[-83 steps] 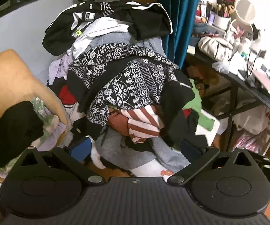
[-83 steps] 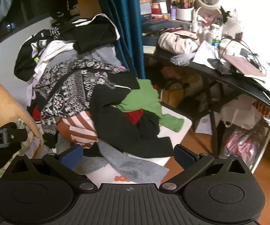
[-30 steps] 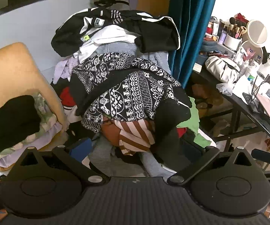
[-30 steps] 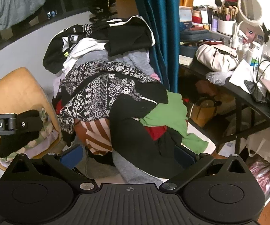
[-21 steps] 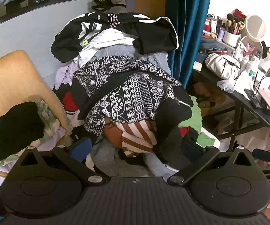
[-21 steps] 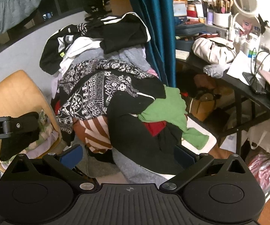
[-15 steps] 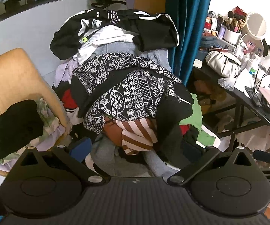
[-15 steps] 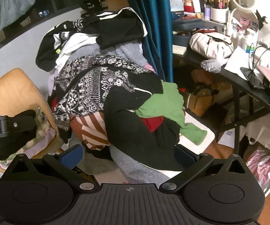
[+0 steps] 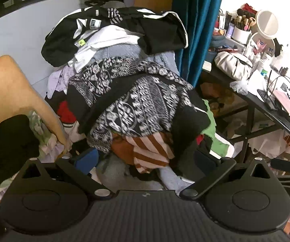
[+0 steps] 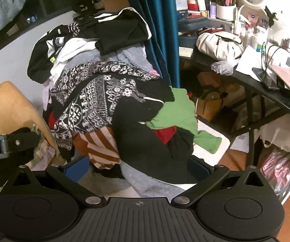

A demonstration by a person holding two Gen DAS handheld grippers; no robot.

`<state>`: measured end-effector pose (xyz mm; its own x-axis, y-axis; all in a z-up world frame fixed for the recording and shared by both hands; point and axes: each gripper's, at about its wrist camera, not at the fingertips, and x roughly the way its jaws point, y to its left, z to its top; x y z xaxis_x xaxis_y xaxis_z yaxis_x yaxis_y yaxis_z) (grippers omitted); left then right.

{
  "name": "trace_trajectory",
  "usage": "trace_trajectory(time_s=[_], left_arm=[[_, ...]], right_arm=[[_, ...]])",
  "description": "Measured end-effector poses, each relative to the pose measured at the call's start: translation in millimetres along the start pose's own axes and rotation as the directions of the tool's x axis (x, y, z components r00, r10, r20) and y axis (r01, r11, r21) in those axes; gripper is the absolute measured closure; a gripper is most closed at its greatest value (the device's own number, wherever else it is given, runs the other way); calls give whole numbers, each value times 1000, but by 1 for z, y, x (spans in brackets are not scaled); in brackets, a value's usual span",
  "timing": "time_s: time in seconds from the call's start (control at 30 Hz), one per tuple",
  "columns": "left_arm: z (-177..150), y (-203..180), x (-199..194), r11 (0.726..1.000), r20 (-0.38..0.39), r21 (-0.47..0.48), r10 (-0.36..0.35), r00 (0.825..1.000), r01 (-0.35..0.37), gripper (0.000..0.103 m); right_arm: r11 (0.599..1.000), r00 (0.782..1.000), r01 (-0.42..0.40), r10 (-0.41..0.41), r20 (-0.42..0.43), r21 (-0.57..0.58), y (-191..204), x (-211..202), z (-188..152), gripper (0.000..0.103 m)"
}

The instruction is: Fold clothes

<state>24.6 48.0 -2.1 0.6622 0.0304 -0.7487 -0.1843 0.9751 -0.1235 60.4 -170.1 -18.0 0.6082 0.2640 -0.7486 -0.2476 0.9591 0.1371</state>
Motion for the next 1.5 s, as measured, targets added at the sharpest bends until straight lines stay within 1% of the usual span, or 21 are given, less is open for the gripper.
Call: trace_trajectory(time_s=[0.23,0.4,0.57,0.77,0.97,1.13,1.3,1.5], left_arm=[[23,61,8,999,5,-9,-36,999,36,1],[33,103,19,997,-21,-3,-72,997,72,1],[40,144,30,995,-44,-8,-102,994,101,1],[43,177,44,991,-72,5,-130,989,131,1],[48,183,60,987,-93,35,-151,984,155,1],[58,181,73,986,-94,42,-156,983,161,1],[76,177,91,992,-95,42,-118,988,123,1],[106,161,124,996,-76,51,-73,994,77,1]], right_arm=[[998,999,38,-38,-3,49,52,13,10,1],[990,997,81,-79,-19,115,83,25,16,1],[976,990,138,-141,6,168,103,25,19,1],[949,980,198,-201,-12,245,118,27,13,1],[937,972,234,-233,-37,257,124,36,11,1],[926,969,247,-245,-43,285,115,48,19,1],[922,971,237,-233,-49,306,98,70,31,1],[932,983,185,-177,-54,311,73,123,61,1]])
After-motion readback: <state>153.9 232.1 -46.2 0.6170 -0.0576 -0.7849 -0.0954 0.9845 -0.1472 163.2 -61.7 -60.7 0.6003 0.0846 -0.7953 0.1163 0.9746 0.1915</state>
